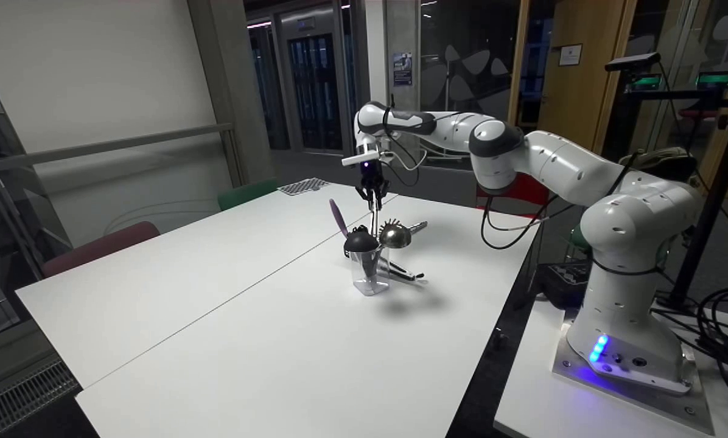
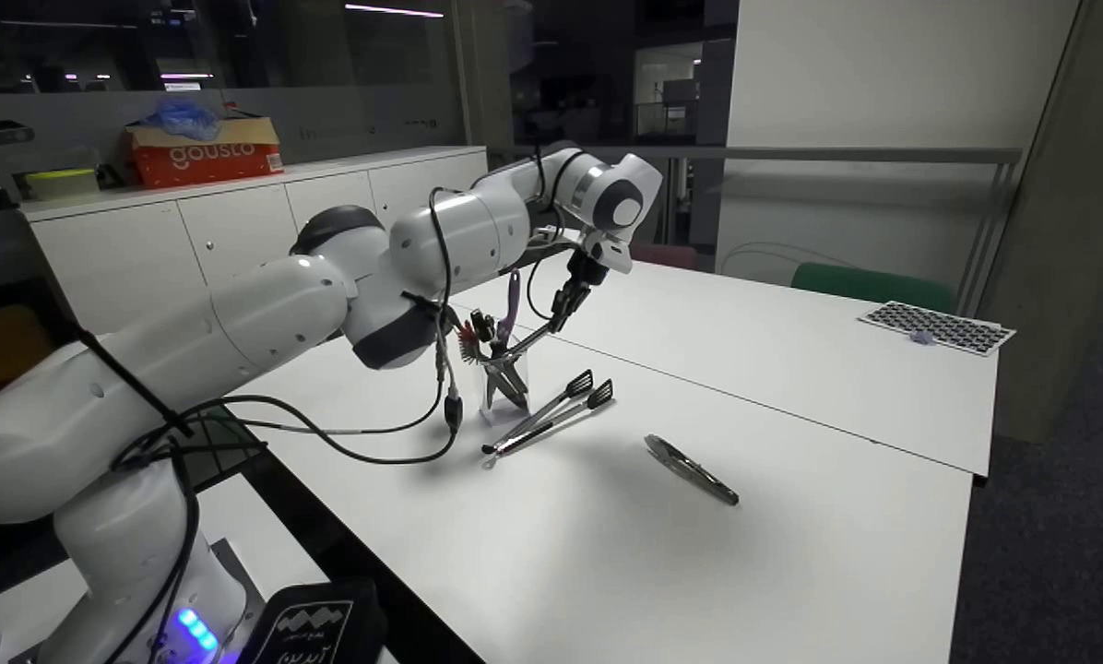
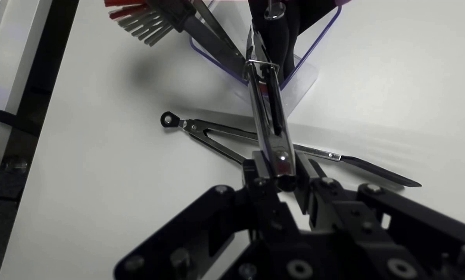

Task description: Pick the object on the right and put it in the holder

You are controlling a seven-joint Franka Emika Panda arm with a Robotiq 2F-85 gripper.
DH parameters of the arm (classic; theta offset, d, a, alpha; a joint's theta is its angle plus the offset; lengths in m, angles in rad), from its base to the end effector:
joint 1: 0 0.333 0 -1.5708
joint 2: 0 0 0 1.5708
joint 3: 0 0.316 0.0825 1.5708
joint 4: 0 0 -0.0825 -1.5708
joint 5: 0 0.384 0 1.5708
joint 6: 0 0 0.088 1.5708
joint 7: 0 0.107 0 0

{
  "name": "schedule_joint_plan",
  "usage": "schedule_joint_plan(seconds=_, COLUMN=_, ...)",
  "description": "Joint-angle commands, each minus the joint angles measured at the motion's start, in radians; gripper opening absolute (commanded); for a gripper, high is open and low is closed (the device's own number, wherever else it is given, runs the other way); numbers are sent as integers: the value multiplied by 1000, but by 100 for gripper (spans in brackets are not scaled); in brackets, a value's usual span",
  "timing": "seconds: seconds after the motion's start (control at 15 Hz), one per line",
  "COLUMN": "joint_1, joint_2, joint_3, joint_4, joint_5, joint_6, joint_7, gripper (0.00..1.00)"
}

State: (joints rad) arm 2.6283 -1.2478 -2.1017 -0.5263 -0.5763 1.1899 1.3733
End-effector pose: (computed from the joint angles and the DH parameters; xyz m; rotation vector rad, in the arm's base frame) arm 0.7336 -0.1377 0.3328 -2.3022 1.8572 0.7573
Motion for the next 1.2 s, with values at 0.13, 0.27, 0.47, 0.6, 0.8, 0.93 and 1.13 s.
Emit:
schedule_joint_plan(seconds=0.13, joint_1=4, joint_2=53, joint_3=32, joint_4=-44, joint_5=-83, joint_6=-1, joint_7=-38, gripper=5)
schedule_joint_plan(seconds=0.27, joint_1=6, joint_2=63, joint_3=43, joint_4=-49, joint_5=-106, joint_6=-3, joint_7=-50, gripper=5)
schedule_joint_plan(seconds=0.47, joint_1=7, joint_2=80, joint_3=59, joint_4=-59, joint_5=-142, joint_6=-6, joint_7=-68, gripper=5)
schedule_joint_plan(seconds=0.6, joint_1=8, joint_2=86, joint_3=71, joint_4=-64, joint_5=-162, joint_6=-5, joint_7=-76, gripper=5)
schedule_joint_plan(seconds=0.8, joint_1=-2, joint_2=108, joint_3=70, joint_4=-113, joint_5=-177, joint_6=23, joint_7=-71, gripper=5)
schedule_joint_plan(seconds=0.93, joint_1=-2, joint_2=116, joint_3=64, joint_4=-142, joint_5=-201, joint_6=50, joint_7=-59, gripper=5)
schedule_joint_plan(seconds=1.13, joint_1=-9, joint_2=122, joint_3=61, joint_4=-200, joint_5=-237, joint_6=93, joint_7=-35, gripper=5)
